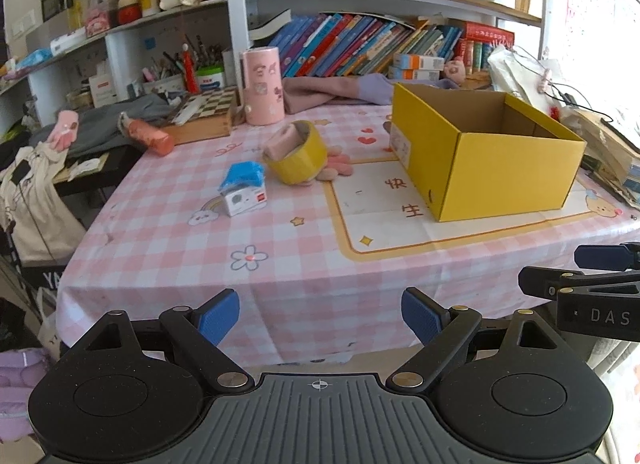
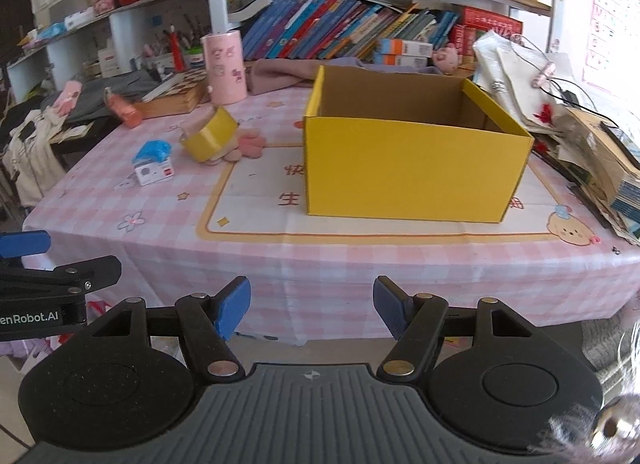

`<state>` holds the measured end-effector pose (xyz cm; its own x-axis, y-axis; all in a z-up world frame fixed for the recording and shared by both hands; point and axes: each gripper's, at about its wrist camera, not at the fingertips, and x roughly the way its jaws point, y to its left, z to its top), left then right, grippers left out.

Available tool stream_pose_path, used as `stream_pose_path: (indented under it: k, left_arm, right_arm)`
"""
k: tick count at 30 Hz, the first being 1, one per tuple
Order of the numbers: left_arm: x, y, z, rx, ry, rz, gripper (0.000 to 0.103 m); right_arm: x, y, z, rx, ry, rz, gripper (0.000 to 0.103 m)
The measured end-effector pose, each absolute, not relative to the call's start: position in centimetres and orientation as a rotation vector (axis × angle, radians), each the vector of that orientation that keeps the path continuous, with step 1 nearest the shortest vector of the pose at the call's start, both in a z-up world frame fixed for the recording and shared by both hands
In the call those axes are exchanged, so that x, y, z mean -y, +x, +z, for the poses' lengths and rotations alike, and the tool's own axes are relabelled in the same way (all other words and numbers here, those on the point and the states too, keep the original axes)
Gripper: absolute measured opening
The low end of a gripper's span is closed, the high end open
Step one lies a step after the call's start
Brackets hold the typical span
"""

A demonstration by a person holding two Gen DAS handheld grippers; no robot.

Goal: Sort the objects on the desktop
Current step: 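Lift both open grippers out of the yellow box, then move both grippers toward the blue-topped small box and tape roll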

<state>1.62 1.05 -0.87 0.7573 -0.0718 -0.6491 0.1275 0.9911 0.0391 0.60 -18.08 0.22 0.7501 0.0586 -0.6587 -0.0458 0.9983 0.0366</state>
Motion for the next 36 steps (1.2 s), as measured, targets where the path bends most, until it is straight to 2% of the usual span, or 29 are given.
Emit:
stream_pose_path:
  k: [36]
  left_arm:
    - [-6.1, 2.9, -1.3, -0.723, 0.019, 0.003, 0.091]
  right_arm:
    - [12.5, 4.0, 0.0, -0.750, -0.068, 0.234, 0.064]
